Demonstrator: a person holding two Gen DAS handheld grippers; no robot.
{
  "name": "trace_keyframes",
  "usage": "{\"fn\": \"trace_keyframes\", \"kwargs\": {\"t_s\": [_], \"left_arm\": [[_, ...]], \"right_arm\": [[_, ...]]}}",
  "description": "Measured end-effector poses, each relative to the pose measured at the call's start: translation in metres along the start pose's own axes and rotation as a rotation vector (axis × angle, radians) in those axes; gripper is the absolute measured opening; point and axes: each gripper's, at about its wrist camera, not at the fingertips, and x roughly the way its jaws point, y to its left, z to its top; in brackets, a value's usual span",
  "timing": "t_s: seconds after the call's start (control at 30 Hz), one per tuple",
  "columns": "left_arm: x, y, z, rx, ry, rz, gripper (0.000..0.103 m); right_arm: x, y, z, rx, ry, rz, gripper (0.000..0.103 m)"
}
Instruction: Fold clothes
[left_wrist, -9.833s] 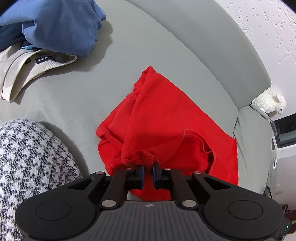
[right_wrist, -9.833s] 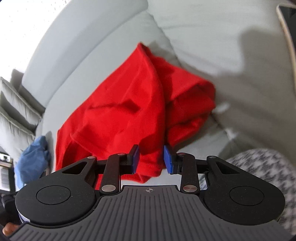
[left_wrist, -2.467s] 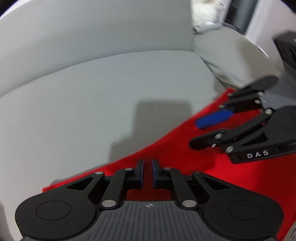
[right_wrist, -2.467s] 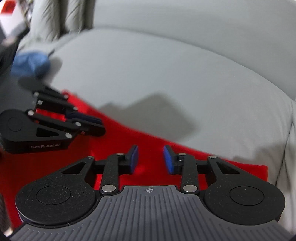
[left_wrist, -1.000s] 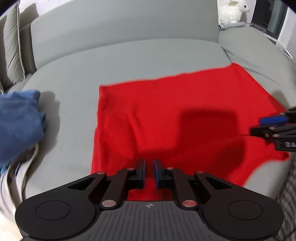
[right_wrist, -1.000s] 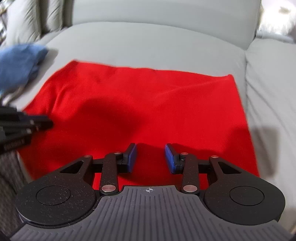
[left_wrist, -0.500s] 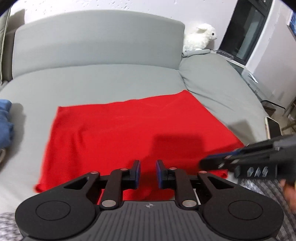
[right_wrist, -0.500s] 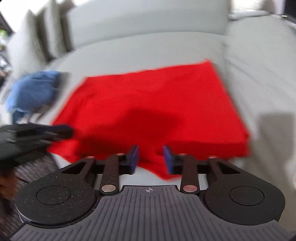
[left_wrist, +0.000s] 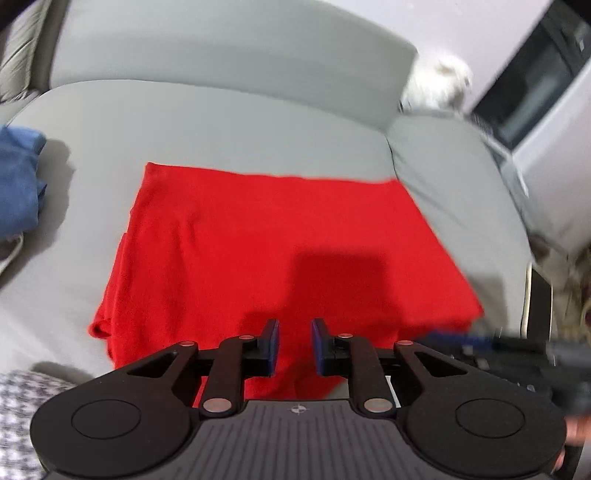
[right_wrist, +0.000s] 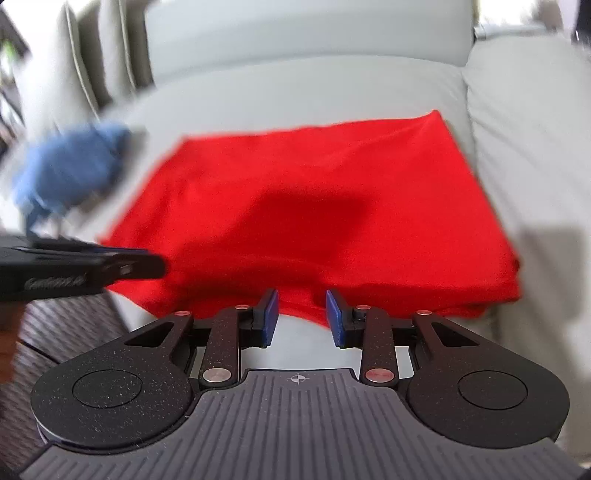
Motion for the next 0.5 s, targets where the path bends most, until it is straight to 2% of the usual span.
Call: {"fn": "trace_keyframes", "kwargs": {"t_s": [0.13, 0.23, 0.37, 0.43, 0.5], "left_arm": [[0.015, 0.003, -0.004, -0.004, 0.027, 0.015, 0.016], [0.022, 0.002, -0.002, 0.010, 0.041, 0.038, 0.016], [0.028, 0.009, 0.005, -0.017, 0.060, 0.041, 0.016], [0.031, 0.009, 0.008, -0.023, 0.076, 0.048, 0.016], [0.033, 0.012, 0.010, -0.042, 0.091, 0.046, 0.016]], "right_arm": [[0.015, 0.010, -0.014, 0.044, -0.021, 0.118, 0.035], [0.024, 0.016, -0.020, 0.060, -0.033, 0.164, 0.035], [0.044, 0.026, -0.018, 0.038, 0.001, 0.156, 0.038], [0.044, 0.030, -0.018, 0.015, -0.015, 0.155, 0.043], [0.043, 0.032, -0.018, -0.007, -0.062, 0.134, 0.043]]}}
